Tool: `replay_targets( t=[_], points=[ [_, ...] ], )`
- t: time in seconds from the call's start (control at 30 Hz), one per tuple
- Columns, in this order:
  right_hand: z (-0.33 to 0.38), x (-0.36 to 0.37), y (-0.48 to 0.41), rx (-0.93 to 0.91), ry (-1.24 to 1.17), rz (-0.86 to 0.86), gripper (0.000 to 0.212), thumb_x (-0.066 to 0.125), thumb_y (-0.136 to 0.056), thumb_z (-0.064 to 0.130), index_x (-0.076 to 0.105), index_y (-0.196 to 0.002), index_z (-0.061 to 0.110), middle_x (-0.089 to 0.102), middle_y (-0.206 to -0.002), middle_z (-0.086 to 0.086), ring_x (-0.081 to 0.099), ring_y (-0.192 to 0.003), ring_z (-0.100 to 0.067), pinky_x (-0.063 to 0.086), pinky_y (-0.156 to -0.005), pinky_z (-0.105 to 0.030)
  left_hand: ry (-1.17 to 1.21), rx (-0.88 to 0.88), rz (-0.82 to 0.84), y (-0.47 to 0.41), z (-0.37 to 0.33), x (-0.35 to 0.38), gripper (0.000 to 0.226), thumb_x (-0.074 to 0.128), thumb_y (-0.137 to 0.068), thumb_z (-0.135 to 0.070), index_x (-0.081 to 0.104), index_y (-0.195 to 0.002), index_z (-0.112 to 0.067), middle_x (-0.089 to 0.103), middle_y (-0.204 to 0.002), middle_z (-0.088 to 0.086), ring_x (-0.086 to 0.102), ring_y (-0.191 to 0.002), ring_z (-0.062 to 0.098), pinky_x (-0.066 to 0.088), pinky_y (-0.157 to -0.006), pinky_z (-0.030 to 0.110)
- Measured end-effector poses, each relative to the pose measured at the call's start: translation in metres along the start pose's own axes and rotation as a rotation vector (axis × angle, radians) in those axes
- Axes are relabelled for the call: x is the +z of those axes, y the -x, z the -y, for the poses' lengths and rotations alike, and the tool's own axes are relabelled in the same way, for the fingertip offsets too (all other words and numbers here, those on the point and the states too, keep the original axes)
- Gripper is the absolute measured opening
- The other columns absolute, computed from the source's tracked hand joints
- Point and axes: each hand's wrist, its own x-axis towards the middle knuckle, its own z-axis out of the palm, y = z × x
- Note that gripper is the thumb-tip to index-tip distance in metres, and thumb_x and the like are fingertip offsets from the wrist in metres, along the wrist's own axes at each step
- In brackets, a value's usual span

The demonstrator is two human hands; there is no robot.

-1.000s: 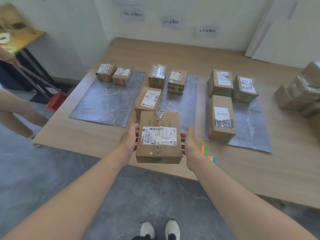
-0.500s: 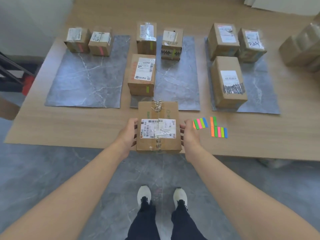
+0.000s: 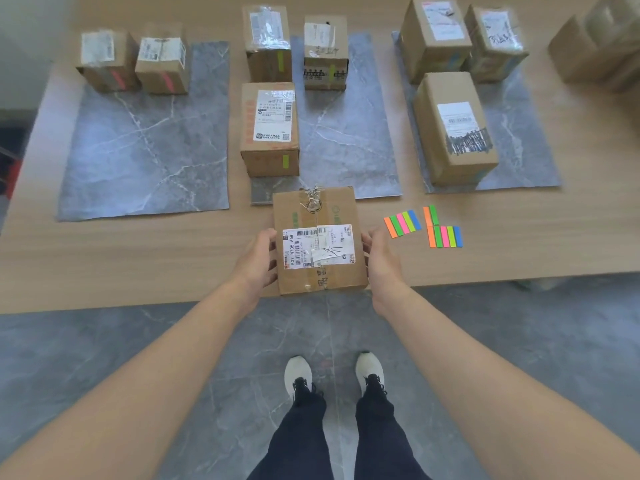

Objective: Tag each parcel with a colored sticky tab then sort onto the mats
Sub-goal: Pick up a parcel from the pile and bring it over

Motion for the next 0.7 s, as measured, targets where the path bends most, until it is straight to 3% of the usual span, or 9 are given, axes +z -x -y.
replay_targets(
  t=[0.07, 0.13, 0.17, 0.2, 0.23, 0.27, 0.3, 0.4, 0.7],
  points=[
    [0.000, -0.003, -0.001, 0.002, 0.010, 0.013, 0.044, 0.034, -0.095, 0.046, 0.059, -0.082, 0.011, 0.076, -0.094, -0.003, 0.050, -0.081, -0.018, 0.039, -0.076, -0.038, -0.047, 0.010, -0.003, 0.003, -0.004, 0.000, 0.027, 0.038, -0.101, -0.036, 0.062, -0.089, -0.032, 0.066, -0.091, -0.015, 0.061, -0.097, 0.017, 0.046, -0.098, 0.040],
    [0.003, -0.005, -0.001, -0.009, 0.006, -0.005, 0.054, 0.035, -0.099, 0.042, 0.065, -0.117, 0.001, 0.072, -0.118, -0.010, 0.067, -0.094, -0.024, 0.048, -0.089, -0.041, -0.139, 0.040, -0.005, 0.008, -0.011, 0.001, 0.026, 0.036, -0.100, -0.042, 0.060, -0.094, -0.034, 0.064, -0.106, -0.014, 0.054, -0.108, 0.016, 0.038, -0.093, 0.036],
    [0.007, -0.007, 0.001, -0.010, -0.002, -0.031, 0.055, 0.035, -0.102, 0.040, 0.061, -0.129, 0.001, 0.067, -0.127, -0.010, 0.065, -0.111, -0.024, 0.048, -0.099, -0.045, -0.179, 0.069, -0.015, 0.009, -0.016, 0.003, 0.026, 0.035, -0.101, -0.044, 0.060, -0.103, -0.035, 0.062, -0.117, -0.013, 0.051, -0.113, 0.015, 0.035, -0.091, 0.033],
    [0.011, -0.010, 0.004, -0.019, -0.011, -0.052, 0.055, 0.034, -0.104, 0.040, 0.060, -0.136, 0.004, 0.064, -0.135, -0.009, 0.039, -0.130, -0.016, 0.046, -0.105, -0.045, -0.199, 0.106, -0.033, 0.011, -0.021, 0.005, 0.030, 0.035, -0.102, -0.043, 0.060, -0.115, -0.032, 0.059, -0.124, -0.012, 0.049, -0.117, 0.015, 0.034, -0.090, 0.030],
    [0.014, -0.013, 0.005, -0.040, -0.018, -0.062, 0.054, 0.034, -0.105, 0.043, 0.062, -0.137, 0.010, 0.063, -0.139, -0.007, 0.049, -0.096, -0.010, 0.044, -0.108, -0.043, -0.219, 0.155, -0.056, 0.012, -0.028, 0.007, 0.035, 0.035, -0.102, -0.042, 0.056, -0.128, -0.028, 0.056, -0.130, -0.011, 0.046, -0.121, 0.014, 0.034, -0.091, 0.028],
    [0.017, -0.017, 0.006, -0.060, -0.029, -0.071, 0.053, 0.033, -0.104, 0.045, 0.064, -0.136, 0.016, 0.062, -0.141, -0.003, 0.057, -0.124, -0.021, 0.040, -0.111, -0.041, -0.239, 0.210, -0.077, 0.014, -0.036, 0.011, 0.041, 0.036, -0.103, -0.041, 0.050, -0.138, -0.026, 0.051, -0.136, -0.010, 0.043, -0.125, 0.013, 0.033, -0.095, 0.028],
    [0.020, -0.021, 0.007, -0.071, -0.041, -0.086, 0.052, 0.033, -0.104, 0.047, 0.067, -0.132, 0.019, 0.063, -0.140, 0.001, 0.054, -0.127, -0.019, 0.037, -0.115, -0.043, -0.257, 0.269, -0.087, 0.017, -0.044, 0.015, 0.045, 0.037, -0.103, -0.041, 0.044, -0.145, -0.027, 0.045, -0.144, -0.008, 0.040, -0.128, 0.012, 0.030, -0.099, 0.029],
    [0.031, -0.038, 0.009, -0.112, -0.092, -0.126, 0.047, 0.036, -0.102, 0.045, 0.073, -0.117, 0.020, 0.068, -0.127, 0.003, 0.056, -0.125, -0.018, 0.036, -0.118, -0.048, -0.262, 0.387, -0.041, 0.025, -0.064, 0.032, 0.050, 0.038, -0.100, -0.043, 0.039, -0.149, -0.031, 0.038, -0.151, -0.008, 0.035, -0.134, 0.009, 0.026, -0.105, 0.032],
    [0.052, -0.105, -0.028, -0.156, -0.106, -0.108, 0.039, 0.039, -0.102, 0.039, 0.075, -0.098, 0.023, 0.073, -0.115, 0.003, 0.063, -0.115, -0.020, 0.045, -0.110, -0.044, -0.245, 0.330, 0.122, 0.034, -0.068, 0.118, 0.043, 0.041, -0.093, -0.049, 0.051, -0.133, -0.036, 0.050, -0.130, -0.015, 0.044, -0.133, 0.017, 0.030, -0.117, 0.043]
  ],
)
